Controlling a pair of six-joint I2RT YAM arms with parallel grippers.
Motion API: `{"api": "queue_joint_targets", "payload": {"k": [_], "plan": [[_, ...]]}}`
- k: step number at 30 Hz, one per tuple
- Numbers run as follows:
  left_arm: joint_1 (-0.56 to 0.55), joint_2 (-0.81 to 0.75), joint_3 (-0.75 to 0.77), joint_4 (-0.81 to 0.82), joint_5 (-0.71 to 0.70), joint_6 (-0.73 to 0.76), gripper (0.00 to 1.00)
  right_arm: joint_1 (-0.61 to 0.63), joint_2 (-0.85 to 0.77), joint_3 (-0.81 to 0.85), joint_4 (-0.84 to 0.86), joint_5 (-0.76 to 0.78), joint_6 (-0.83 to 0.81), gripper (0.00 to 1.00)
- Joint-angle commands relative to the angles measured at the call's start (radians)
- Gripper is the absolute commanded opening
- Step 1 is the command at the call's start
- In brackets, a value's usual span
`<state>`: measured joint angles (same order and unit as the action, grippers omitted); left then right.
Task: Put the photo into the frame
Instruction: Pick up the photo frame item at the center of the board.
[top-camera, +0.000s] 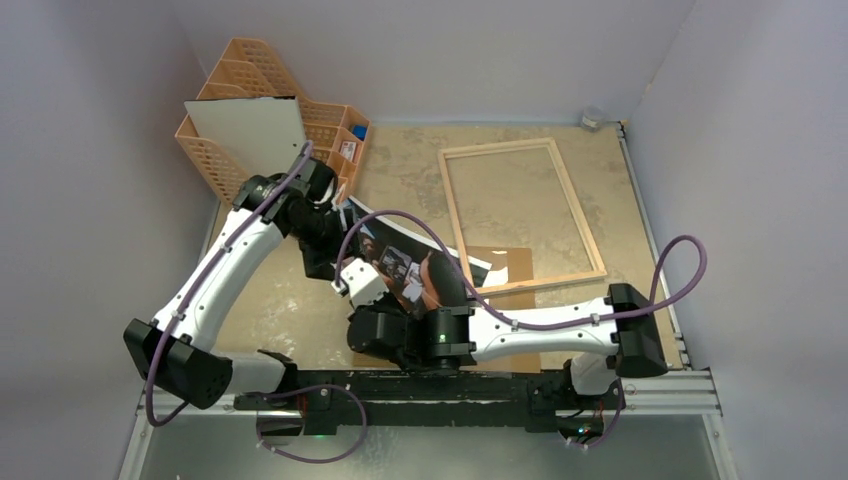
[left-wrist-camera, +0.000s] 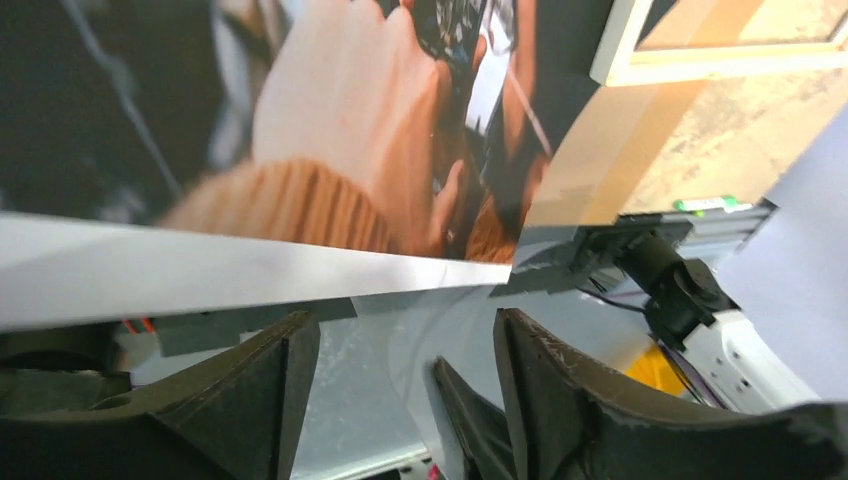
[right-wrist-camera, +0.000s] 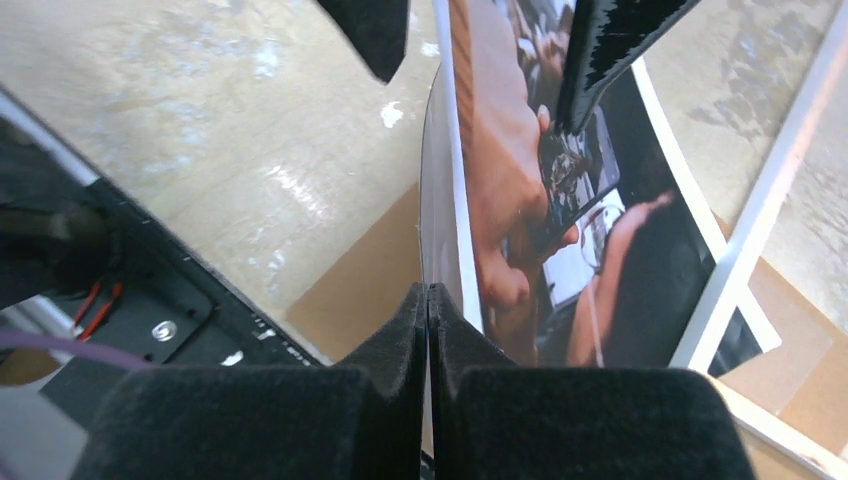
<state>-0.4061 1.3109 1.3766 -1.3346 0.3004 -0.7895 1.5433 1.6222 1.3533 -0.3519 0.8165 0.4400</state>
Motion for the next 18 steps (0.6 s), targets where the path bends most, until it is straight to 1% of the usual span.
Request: {"api": "queue_joint_targets", "payload": {"k": [1, 3, 6, 10, 12, 15, 18], "plan": [[0.004, 0.015, 0.083, -0.070, -0.178, 0.101, 0.70, 0.001, -0.093, 0.036, 0.084, -0.190, -0.101, 0.00], [0.004, 0.032, 0.127, -0.097, -0.264, 0.119, 0.74, 0.001, -0.107, 0.044, 0.092, -0.256, -0.139, 0.00], [0.004, 0.045, 0.167, -0.101, -0.344, 0.140, 0.77, 0.000, -0.125, 0.067, 0.089, -0.314, -0.176, 0.00], [0.004, 0.076, 0.223, -0.099, -0.409, 0.154, 0.79, -0.006, -0.147, 0.100, 0.077, -0.326, -0.197, 0.00], [0.004, 0.106, 0.266, -0.099, -0.456, 0.168, 0.79, -0.029, -0.152, 0.112, 0.069, -0.331, -0.203, 0.00], [0.006, 0.159, 0.360, -0.100, -0.538, 0.187, 0.79, -0.075, -0.161, 0.133, 0.066, -0.356, -0.224, 0.00], [0.021, 0.232, 0.489, -0.100, -0.610, 0.199, 0.80, -0.117, -0.175, 0.171, 0.074, -0.411, -0.260, 0.00]]}}
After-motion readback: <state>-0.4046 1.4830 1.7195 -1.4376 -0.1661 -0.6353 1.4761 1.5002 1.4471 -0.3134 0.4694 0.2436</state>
